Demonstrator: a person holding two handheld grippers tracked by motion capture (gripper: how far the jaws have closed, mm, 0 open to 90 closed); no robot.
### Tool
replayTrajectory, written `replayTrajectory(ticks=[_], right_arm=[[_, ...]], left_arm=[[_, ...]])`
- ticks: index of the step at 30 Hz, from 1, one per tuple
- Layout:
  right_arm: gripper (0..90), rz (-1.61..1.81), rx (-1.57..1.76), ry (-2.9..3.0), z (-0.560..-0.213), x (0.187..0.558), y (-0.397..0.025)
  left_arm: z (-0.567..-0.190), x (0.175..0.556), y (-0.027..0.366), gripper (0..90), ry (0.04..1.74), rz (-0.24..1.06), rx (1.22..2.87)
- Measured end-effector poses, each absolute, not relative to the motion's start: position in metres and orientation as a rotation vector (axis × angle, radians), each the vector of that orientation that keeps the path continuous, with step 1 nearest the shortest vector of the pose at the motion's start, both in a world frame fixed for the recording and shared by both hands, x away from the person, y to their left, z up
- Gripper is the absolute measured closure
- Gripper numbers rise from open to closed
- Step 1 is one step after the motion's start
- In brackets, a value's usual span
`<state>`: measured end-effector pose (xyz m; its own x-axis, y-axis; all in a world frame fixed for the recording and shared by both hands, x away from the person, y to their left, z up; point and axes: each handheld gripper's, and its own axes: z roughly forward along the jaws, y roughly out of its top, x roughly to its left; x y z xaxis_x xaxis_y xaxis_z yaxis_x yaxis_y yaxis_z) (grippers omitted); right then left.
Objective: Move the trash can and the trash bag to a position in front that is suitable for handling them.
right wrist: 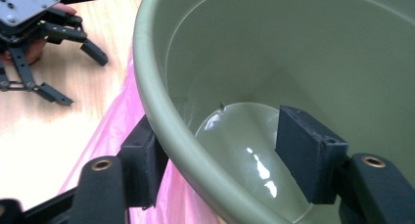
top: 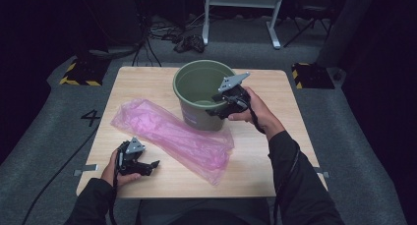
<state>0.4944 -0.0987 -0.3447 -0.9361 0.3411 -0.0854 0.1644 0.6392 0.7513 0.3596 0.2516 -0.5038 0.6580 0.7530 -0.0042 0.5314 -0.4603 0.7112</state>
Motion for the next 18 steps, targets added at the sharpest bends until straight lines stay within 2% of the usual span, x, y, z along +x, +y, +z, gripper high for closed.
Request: replayTrajectory(ticks=[6,8,18], right_arm=[[65.2,1.15,0.344,2.709,-0.339,0.493,-0.094],[70.9,1.153,0.333,2.708,-0.338,0.491,-0.093],[75.0,1.052,0.246,2.766,-0.331,0.479,-0.089]], left_arm=[[-0.504,0.36,0.252,14.2,0.99,0.407,2.173],[-0.504,0.36,0.252,14.2,0.99,0.408,2.173],[-0.504,0.36,0.252,14.2,0.99,0.407,2.174]])
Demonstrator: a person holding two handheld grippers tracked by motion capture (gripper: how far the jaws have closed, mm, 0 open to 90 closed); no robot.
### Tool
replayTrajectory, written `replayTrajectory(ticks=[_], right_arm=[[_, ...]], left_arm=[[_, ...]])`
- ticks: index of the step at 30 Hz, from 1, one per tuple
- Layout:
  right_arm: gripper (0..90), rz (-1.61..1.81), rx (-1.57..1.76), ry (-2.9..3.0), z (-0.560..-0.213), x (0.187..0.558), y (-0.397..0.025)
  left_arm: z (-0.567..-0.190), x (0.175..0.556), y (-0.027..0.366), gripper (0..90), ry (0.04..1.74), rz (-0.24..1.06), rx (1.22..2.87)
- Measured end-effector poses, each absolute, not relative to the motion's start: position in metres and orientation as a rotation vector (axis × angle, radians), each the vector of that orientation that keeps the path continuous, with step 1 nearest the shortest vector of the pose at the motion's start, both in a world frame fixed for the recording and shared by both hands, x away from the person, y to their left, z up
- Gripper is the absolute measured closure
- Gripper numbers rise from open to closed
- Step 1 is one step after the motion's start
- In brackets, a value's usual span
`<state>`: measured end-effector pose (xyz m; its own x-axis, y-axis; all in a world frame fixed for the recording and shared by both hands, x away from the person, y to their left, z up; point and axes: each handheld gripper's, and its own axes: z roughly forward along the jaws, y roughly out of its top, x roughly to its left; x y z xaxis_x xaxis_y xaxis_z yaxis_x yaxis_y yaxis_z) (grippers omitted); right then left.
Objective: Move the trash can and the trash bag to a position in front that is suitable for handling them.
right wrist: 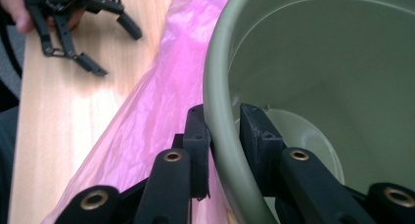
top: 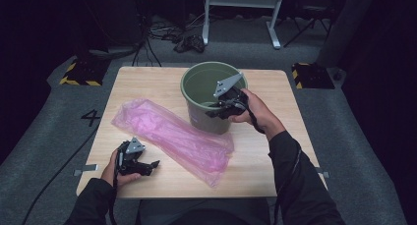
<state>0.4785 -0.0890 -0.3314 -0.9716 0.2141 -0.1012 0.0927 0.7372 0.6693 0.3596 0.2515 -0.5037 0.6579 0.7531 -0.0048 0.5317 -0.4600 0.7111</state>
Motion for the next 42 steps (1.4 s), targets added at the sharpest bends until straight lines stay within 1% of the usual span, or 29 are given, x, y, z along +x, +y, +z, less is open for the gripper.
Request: replayTrajectory(ticks=[6,18,20,22,24,25,26,32,35,40,42], right_arm=[[74.9,1.021,0.266,2.818,-0.328,0.467,-0.094],[71.9,1.103,0.283,2.796,-0.332,0.451,-0.12],[66.2,1.13,0.298,2.762,-0.334,0.45,-0.126],[55.3,1.154,0.31,2.715,-0.334,0.449,-0.131],[49.3,1.174,0.338,2.684,-0.332,0.448,-0.138],[44.0,1.167,0.339,2.668,-0.332,0.447,-0.141],[44.0,1.167,0.339,2.668,-0.332,0.447,-0.141],[31.9,1.187,0.375,2.57,-0.331,0.439,-0.165],[28.5,1.218,0.372,2.534,-0.326,0.434,-0.172],[26.6,1.229,0.374,2.485,-0.321,0.426,-0.184],[26.6,1.234,0.437,2.423,-0.323,0.424,-0.201]], left_arm=[[-0.504,0.36,0.252,14.2,0.99,0.407,2.174],[-0.504,0.36,0.251,14.2,0.991,0.408,2.173],[-0.504,0.36,0.252,14.2,0.989,0.409,2.175],[-0.504,0.36,0.251,14.2,0.991,0.408,2.173],[-0.504,0.36,0.251,14.2,0.991,0.408,2.173],[-0.504,0.36,0.251,14.2,0.991,0.408,2.173],[-0.504,0.36,0.251,14.2,0.991,0.408,2.173],[-0.504,0.36,0.251,14.2,0.991,0.408,2.173],[-0.504,0.36,0.251,14.2,0.991,0.408,2.173],[-0.504,0.36,0.251,14.2,0.991,0.408,2.173],[-0.504,0.36,0.251,14.2,0.992,0.407,2.173]])
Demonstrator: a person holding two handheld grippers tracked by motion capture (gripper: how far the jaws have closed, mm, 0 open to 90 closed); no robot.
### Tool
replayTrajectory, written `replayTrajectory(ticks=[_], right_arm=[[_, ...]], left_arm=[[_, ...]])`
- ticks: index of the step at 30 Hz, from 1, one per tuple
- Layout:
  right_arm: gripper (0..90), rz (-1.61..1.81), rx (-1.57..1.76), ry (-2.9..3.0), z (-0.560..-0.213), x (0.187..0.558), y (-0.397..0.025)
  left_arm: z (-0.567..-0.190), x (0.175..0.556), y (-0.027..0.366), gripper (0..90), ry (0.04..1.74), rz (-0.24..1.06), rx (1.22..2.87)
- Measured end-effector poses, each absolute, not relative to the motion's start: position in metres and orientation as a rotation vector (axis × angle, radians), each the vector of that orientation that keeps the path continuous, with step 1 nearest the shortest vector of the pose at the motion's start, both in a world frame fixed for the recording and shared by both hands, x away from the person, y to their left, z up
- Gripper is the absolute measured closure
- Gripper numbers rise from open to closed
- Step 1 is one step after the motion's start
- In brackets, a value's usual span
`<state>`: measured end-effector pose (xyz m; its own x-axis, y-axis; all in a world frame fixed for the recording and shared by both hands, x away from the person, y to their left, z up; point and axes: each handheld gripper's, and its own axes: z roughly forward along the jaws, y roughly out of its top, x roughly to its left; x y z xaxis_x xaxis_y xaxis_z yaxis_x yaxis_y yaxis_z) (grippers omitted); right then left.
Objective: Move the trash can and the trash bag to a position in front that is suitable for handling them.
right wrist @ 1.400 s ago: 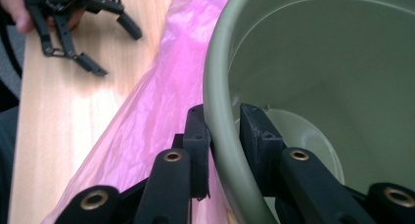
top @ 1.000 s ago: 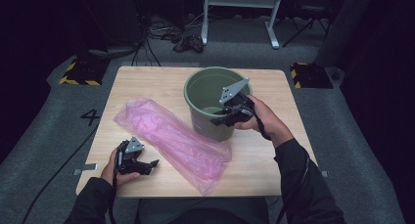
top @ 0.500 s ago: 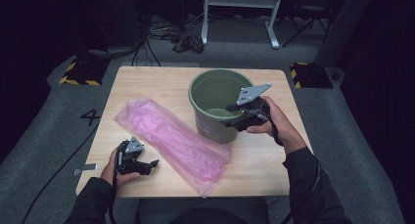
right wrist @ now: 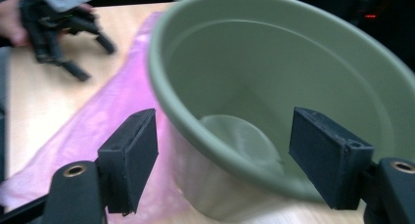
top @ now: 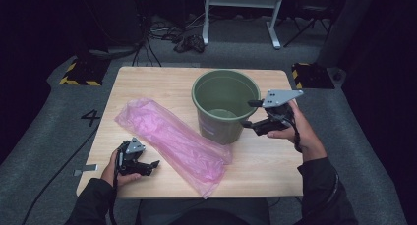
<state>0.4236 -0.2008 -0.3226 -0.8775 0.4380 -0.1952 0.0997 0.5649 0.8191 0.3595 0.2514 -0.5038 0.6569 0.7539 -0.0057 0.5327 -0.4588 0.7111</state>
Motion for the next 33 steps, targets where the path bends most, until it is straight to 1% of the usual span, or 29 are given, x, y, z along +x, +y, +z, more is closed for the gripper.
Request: replayTrajectory(ticks=[5,6,7,9,10,11,13,14,15,16,17,20,21,22,29,30,33], right_arm=[[24.7,1.189,0.541,2.368,-0.337,0.42,-0.228],[24.7,1.189,0.541,2.368,-0.337,0.42,-0.228],[23.9,1.188,0.57,2.37,-0.348,0.419,-0.237],[23.6,1.144,0.608,2.376,-0.359,0.42,-0.243],[23.6,1.144,0.608,2.376,-0.359,0.42,-0.243],[23.0,1.084,0.645,2.384,-0.375,0.423,-0.247],[22.6,1.071,0.653,2.386,-0.379,0.424,-0.247],[22.0,1.046,0.69,2.42,-0.4,0.427,-0.25],[21.9,1.046,0.703,2.435,-0.408,0.428,-0.251],[21.9,1.046,0.703,2.435,-0.408,0.428,-0.251],[21.0,1.036,0.732,2.47,-0.431,0.43,-0.253],[20.6,1.058,0.79,2.502,-0.457,0.431,-0.257],[20.6,1.058,0.79,2.502,-0.457,0.431,-0.257],[19.2,1.024,0.818,2.513,-0.472,0.432,-0.26],[18.2,1.05,0.892,2.515,-0.497,0.43,-0.273],[17.0,1.049,0.895,2.517,-0.499,0.429,-0.273],[16.9,1.086,0.897,2.492,-0.502,0.427,-0.276]], left_arm=[[-0.504,0.36,0.251,14.2,0.992,0.407,2.172],[-0.504,0.36,0.251,14.2,0.992,0.407,2.172],[-0.504,0.36,0.251,14.1,0.991,0.408,2.173],[-0.504,0.36,0.251,14.2,0.991,0.408,2.173],[-0.504,0.36,0.251,14.2,0.99,0.409,2.174],[-0.504,0.36,0.251,14.1,0.99,0.411,2.175],[-0.504,0.36,0.251,14.2,0.99,0.411,2.174],[-0.504,0.36,0.251,14.1,0.99,0.411,2.174],[-0.504,0.36,0.251,14.1,0.99,0.411,2.174],[-0.504,0.36,0.251,14.1,0.99,0.411,2.174],[-0.504,0.36,0.251,14.2,0.991,0.41,2.174],[-0.504,0.36,0.251,14.2,0.99,0.41,2.175],[-0.504,0.36,0.251,14.1,0.99,0.41,2.175],[-0.504,0.36,0.251,14.1,0.99,0.41,2.174],[-0.504,0.361,0.251,14.0,0.983,0.409,2.177],[-0.504,0.361,0.251,13.9,0.983,0.409,2.177],[-0.504,0.361,0.251,13.9,0.986,0.404,2.178]])
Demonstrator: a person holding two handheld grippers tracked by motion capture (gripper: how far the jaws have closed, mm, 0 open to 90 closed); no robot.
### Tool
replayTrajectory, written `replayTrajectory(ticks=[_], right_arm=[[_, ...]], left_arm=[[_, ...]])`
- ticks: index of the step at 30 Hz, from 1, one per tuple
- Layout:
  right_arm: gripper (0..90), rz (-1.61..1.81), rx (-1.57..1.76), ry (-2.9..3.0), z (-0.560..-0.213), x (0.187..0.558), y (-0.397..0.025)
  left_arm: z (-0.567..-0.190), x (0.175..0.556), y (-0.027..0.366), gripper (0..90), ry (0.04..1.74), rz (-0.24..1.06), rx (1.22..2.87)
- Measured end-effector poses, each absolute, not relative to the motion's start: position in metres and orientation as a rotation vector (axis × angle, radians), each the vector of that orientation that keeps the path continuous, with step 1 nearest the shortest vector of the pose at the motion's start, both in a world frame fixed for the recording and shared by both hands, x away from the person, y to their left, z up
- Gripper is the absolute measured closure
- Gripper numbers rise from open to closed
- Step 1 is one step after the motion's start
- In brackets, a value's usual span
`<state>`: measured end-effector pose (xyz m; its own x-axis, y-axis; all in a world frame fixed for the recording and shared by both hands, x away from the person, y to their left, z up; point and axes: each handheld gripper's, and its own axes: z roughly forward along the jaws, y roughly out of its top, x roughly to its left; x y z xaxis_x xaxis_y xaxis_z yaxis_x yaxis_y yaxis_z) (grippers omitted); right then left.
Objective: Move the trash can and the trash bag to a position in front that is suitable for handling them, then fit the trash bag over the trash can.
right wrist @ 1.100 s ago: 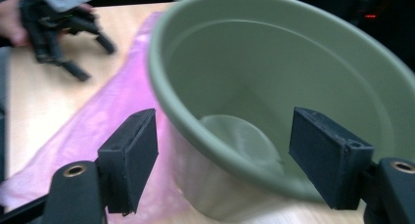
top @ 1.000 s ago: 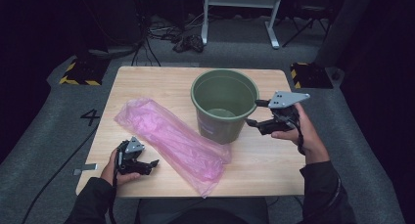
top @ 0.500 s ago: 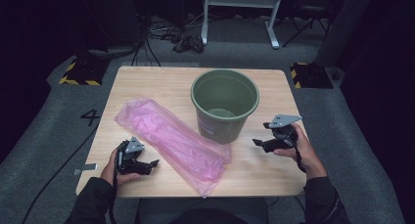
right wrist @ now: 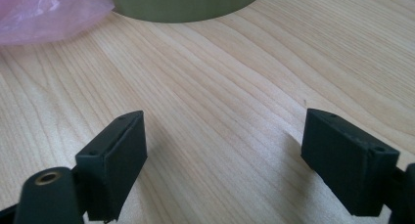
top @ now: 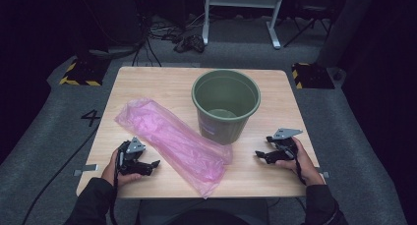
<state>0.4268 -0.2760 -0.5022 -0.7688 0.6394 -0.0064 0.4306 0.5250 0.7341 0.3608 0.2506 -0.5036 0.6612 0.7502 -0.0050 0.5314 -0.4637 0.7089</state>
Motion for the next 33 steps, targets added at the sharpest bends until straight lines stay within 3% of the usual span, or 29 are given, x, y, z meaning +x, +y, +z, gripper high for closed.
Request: replayTrajectory(ticks=[33], right_arm=[[15.6,1.088,0.887,2.495,-0.5028,0.4278,-0.2759]], left_arm=[[-0.5025,0.3581,0.248,14.0,1.027,0.417,2.175]])
